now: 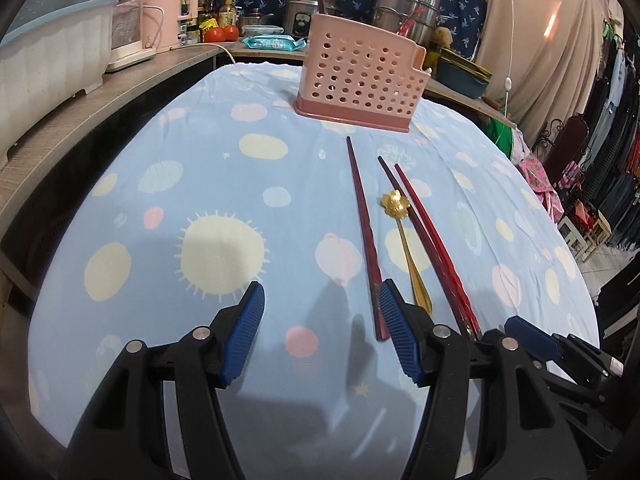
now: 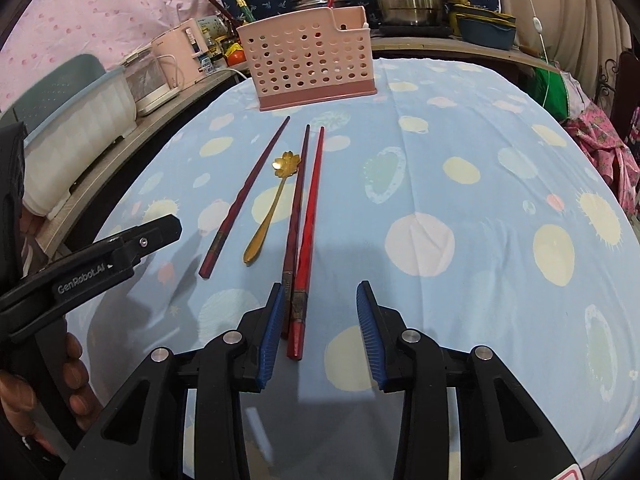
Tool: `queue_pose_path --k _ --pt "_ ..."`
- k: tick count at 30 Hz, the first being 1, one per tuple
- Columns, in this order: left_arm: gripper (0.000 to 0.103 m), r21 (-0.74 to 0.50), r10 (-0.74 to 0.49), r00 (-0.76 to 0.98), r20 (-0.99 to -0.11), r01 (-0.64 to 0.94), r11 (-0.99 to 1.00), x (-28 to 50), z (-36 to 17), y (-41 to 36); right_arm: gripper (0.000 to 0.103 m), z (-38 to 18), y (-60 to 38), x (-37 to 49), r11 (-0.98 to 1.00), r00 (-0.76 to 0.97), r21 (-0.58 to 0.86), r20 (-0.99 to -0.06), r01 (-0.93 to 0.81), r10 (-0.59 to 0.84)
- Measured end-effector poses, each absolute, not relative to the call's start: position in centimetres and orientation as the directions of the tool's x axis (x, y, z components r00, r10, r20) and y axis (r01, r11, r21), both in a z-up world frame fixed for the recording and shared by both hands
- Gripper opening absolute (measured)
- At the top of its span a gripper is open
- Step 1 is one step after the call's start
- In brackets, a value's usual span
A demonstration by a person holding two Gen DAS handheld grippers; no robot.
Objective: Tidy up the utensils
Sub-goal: 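Grasp a dark red chopstick with the left gripper while the right gripper grasps a red chopstick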
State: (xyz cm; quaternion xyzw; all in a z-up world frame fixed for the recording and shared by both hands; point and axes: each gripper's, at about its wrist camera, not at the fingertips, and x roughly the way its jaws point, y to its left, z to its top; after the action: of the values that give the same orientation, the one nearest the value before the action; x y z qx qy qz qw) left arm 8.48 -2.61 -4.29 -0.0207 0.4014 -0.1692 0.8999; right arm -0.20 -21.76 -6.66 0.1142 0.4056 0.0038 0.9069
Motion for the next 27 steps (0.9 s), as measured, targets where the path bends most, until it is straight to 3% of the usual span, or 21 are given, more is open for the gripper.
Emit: queue_pose_path --k 27 --pt "0.057 -0.155 -0.330 0.596 -0.732 0.326 0.933 7.7 -5.2 -4.3 0.014 -7.7 -21.6 0.0 0.975 0.657 0.204 -0.748 0.089 0.096"
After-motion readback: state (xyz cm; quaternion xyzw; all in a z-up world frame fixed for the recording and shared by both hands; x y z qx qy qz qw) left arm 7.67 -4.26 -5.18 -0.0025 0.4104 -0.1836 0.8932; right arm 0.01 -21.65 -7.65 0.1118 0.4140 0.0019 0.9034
